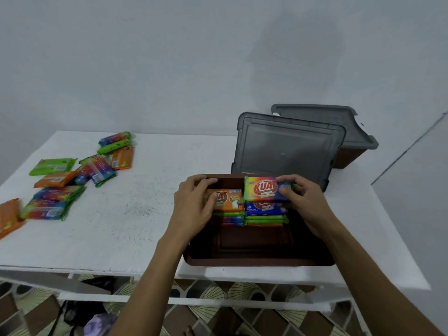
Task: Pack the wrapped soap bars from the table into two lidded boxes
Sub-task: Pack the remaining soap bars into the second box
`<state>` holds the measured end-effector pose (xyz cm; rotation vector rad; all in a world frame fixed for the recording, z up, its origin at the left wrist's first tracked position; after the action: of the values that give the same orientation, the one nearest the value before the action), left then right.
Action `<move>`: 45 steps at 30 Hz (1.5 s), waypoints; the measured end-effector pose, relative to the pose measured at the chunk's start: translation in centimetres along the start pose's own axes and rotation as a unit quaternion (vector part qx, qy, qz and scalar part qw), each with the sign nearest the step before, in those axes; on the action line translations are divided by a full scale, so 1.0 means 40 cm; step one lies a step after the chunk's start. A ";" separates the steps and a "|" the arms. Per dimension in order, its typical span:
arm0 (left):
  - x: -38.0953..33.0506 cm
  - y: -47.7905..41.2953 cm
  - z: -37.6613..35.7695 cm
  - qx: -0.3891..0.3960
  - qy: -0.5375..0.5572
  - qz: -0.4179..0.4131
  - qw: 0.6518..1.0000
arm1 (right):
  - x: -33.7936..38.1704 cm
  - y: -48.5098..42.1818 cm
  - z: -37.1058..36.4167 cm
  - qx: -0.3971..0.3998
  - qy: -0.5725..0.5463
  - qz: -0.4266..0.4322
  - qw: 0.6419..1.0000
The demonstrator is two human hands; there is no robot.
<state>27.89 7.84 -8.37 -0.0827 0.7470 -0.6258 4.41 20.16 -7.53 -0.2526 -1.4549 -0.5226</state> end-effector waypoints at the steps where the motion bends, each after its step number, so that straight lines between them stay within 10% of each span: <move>1: 0.006 0.004 -0.007 0.001 -0.006 0.001 1.000 | -0.009 -0.004 0.009 -0.001 0.033 -0.006 0.999; 7: 0.012 0.012 -0.017 -0.001 -0.021 -0.006 1.000 | -0.044 -0.024 -0.010 0.025 0.254 0.009 0.967; 16: 0.013 0.015 -0.007 -0.008 -0.007 -0.020 1.000 | 0.013 -0.025 -0.081 -0.032 0.622 0.095 0.777; 23: 0.148 0.012 0.087 -0.052 0.020 0.033 0.998 | 0.168 -0.083 -0.315 -0.044 0.468 0.315 0.824; 29: 0.442 -0.019 0.262 -0.101 -0.075 0.121 0.985 | 0.215 -0.232 -0.637 0.076 0.443 0.311 0.838; 45: 0.975 -0.087 0.507 0.021 -0.234 0.288 0.928 | -0.022 -0.402 -1.341 0.304 0.530 0.329 0.720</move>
<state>61.40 -19.76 -16.16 0.0286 0.2634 -0.0452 43.58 -18.74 -16.95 0.0858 -0.2632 0.4095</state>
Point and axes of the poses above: each hand's wrist, its own y-axis away from the middle knuckle, its own z-axis out of the back of the hand, x = y × z, the point moved 6 cm from there along -y, towards the middle knuckle
